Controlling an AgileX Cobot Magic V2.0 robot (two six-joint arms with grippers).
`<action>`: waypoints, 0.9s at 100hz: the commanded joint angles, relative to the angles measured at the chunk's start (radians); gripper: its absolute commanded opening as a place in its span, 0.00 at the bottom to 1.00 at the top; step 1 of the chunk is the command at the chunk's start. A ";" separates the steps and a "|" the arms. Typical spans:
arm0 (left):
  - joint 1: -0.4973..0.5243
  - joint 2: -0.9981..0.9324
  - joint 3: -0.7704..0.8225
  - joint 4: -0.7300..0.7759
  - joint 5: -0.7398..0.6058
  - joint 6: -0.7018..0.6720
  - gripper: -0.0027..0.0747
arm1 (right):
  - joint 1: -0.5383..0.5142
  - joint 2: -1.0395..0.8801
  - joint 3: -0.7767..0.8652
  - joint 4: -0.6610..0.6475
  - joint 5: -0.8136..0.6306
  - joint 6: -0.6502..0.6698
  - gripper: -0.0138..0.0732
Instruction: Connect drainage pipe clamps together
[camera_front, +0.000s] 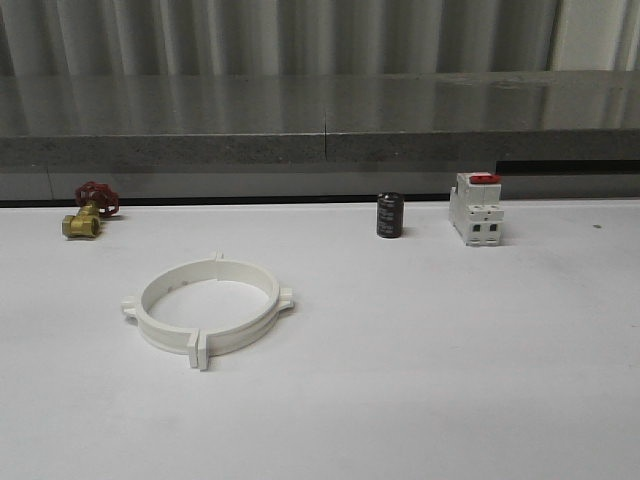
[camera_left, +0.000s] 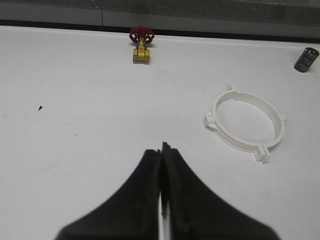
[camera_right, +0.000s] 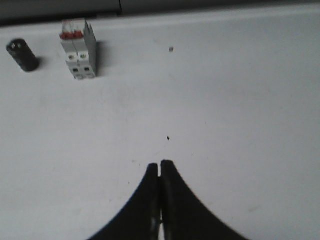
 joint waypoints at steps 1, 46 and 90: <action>0.003 0.008 -0.024 -0.005 -0.066 0.000 0.01 | -0.005 -0.081 0.035 -0.018 -0.137 -0.015 0.08; 0.003 0.008 -0.024 -0.005 -0.066 0.000 0.01 | -0.007 -0.491 0.381 -0.078 -0.403 -0.015 0.08; 0.003 0.006 -0.024 -0.005 -0.063 0.000 0.01 | -0.004 -0.772 0.579 -0.075 -0.398 -0.014 0.08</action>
